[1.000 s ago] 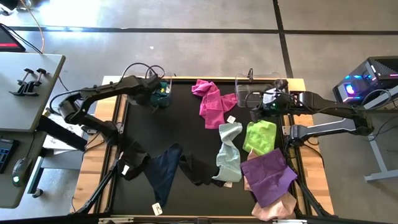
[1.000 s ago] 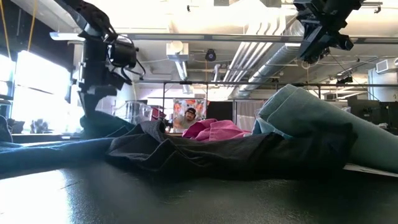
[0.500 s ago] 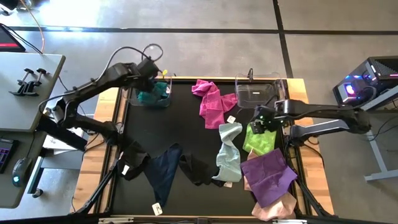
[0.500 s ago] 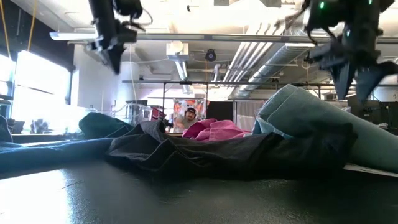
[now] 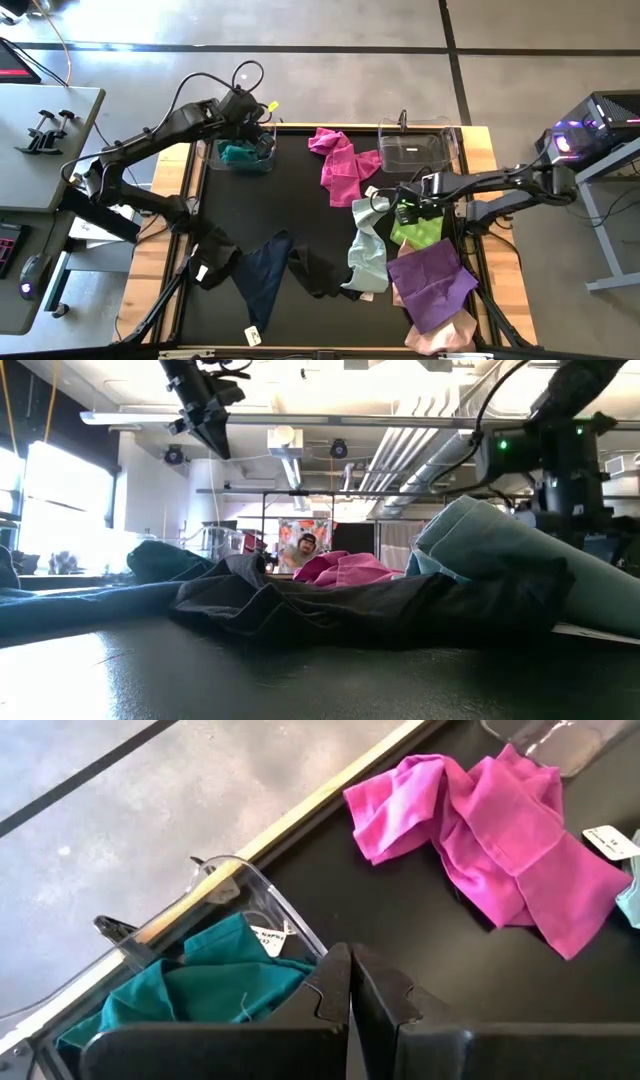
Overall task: Sort towels by color in basket
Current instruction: Put the green microfiber towel into the right transparent bin
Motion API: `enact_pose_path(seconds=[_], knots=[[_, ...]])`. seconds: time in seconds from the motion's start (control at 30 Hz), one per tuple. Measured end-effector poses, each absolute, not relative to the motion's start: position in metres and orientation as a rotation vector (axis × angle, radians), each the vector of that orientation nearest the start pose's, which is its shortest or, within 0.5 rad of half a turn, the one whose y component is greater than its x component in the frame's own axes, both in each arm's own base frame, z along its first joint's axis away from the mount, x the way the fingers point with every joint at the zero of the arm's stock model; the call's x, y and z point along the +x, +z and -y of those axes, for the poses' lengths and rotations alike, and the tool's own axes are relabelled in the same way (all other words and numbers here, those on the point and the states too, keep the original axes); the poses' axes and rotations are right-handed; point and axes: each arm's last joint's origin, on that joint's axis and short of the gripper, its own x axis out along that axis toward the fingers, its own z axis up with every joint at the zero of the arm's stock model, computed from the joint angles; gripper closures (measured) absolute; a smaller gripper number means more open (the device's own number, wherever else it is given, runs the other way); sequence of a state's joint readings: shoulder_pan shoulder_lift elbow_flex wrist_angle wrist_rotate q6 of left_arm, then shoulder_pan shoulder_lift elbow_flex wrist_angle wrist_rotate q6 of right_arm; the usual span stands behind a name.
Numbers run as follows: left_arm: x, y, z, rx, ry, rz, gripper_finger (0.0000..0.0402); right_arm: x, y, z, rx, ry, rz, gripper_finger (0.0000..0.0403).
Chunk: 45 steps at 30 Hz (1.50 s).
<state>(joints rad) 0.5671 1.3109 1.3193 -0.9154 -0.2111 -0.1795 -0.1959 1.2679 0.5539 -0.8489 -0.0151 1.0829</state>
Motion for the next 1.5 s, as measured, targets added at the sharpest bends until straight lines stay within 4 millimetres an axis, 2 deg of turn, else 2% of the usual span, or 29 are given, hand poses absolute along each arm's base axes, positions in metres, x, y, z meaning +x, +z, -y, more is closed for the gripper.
enact_pose_path(seconds=[0.13,0.27,0.5,0.6,0.77,0.97,1.27,1.5], knots=[[0.213,0.345,-0.143,-0.322,0.806,-0.847,0.0401,0.163,0.131,0.032,1.002,-0.966,-1.337,0.0241],[0.213,0.345,-0.143,-0.323,0.805,-0.847,0.0401,0.163,0.128,0.032,0.966,-0.964,-1.343,0.0292],[0.213,0.345,-0.143,-0.322,0.805,-0.848,0.0401,0.162,0.139,0.035,0.865,-0.991,-1.246,0.0379],[0.213,0.345,-0.143,-0.309,0.799,-0.853,0.0401,0.159,0.147,0.035,0.866,-0.993,-1.224,0.0393],[0.213,0.345,-0.143,-0.3,0.794,-0.857,0.0401,0.157,0.168,0.035,0.886,-0.957,-1.153,0.0384],[0.213,0.345,-0.143,-0.299,0.794,-0.857,0.0401,0.156,0.2,0.035,0.885,-0.914,-1.056,0.0392],[0.213,0.345,-0.143,-0.299,0.794,-0.857,0.0401,0.155,0.254,0.037,0.78,-0.87,-0.95,0.039],[0.213,0.345,-0.143,-0.3,0.794,-0.857,0.0401,0.16,0.305,0.04,0.681,-0.834,-0.807,0.039]])
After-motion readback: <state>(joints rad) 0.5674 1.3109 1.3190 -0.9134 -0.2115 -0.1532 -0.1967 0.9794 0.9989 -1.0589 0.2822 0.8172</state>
